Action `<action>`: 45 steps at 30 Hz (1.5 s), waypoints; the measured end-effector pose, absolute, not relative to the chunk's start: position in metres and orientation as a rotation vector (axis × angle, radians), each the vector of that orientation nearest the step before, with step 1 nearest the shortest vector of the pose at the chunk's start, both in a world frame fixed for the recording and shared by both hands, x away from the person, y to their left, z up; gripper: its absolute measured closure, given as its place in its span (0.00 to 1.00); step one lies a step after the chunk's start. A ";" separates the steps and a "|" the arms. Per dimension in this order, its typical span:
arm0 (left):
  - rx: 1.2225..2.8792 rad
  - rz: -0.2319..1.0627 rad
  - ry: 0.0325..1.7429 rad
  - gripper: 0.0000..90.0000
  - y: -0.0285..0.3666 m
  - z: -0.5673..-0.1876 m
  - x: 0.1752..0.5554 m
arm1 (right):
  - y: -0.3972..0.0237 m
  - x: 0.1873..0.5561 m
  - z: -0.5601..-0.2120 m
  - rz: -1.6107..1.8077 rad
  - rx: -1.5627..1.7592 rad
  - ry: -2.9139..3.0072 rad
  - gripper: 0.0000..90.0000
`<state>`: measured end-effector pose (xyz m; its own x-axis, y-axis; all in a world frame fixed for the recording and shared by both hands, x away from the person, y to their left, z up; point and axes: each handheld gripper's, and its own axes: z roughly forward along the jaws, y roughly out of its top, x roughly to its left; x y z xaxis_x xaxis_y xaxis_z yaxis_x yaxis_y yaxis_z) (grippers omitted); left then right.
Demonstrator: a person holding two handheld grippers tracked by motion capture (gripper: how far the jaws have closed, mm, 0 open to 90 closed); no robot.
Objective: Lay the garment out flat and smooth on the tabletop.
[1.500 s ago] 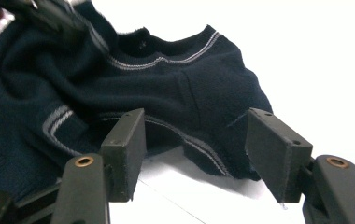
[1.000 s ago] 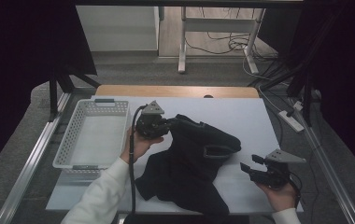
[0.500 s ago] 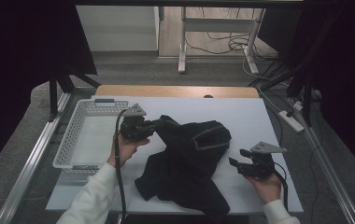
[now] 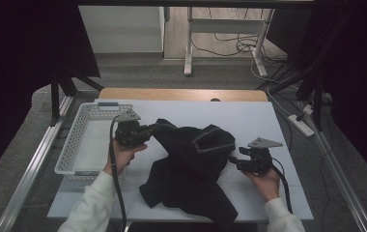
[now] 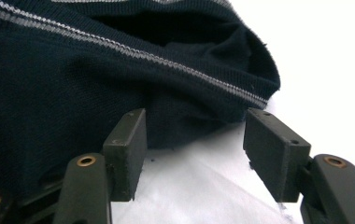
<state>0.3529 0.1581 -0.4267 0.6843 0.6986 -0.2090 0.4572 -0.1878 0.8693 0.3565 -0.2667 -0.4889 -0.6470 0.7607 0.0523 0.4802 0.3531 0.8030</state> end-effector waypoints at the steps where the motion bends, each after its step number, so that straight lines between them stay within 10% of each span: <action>1: 1.830 0.286 0.918 0.92 0.160 -0.427 0.352 | -0.265 0.358 -0.489 1.202 1.096 2.292 0.44; 15: 1.870 0.268 0.913 0.92 0.158 -0.434 0.351 | -0.239 0.387 -0.506 1.096 1.178 2.321 0.48; 23: 1.867 0.273 0.920 0.92 0.159 -0.435 0.352 | -0.236 0.388 -0.507 1.078 1.109 2.355 0.90; 37: 1.789 0.318 0.924 0.91 0.176 -0.420 0.344 | -0.250 0.330 -0.407 1.249 0.914 2.170 0.92; 45: 1.872 0.291 0.923 0.90 0.164 -0.434 0.347 | -0.231 0.342 -0.454 1.055 0.980 2.369 0.90</action>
<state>0.3465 0.1642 -0.4340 0.6814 0.7065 -0.1914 0.4692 -0.2209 0.8550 0.3419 -0.2309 -0.4538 -0.6909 0.7214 -0.0482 0.4466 0.4782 0.7562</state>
